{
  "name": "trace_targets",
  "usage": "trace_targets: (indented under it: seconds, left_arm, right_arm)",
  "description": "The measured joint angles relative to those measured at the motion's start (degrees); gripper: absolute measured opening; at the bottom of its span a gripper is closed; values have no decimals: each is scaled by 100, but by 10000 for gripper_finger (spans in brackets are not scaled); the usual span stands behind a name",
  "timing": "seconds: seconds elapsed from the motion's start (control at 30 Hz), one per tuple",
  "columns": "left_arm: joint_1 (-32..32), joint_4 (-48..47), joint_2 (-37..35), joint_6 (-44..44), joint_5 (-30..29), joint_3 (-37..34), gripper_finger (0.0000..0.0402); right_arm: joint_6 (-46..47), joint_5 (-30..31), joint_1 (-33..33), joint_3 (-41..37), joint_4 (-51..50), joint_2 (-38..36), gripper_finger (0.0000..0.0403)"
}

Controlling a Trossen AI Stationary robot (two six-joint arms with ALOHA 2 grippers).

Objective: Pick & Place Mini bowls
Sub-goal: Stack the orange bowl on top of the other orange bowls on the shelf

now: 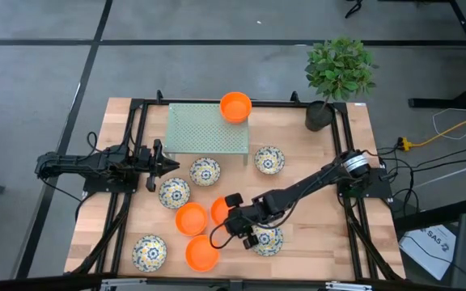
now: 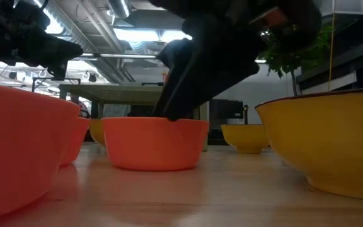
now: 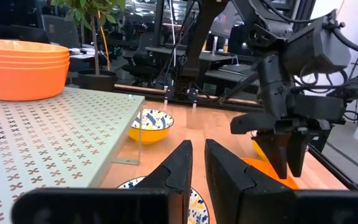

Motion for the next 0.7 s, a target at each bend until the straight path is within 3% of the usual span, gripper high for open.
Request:
trace_targets:
  seconds: [0.43,0.7]
  left_arm:
    - [1,-13,-4,0,1,-1,38]
    - [1,4,-4,0,1,1,38]
  right_arm:
    - [-7,17,2,445,-214,521,153]
    - [-22,-27,-2,543,-520,535,84]
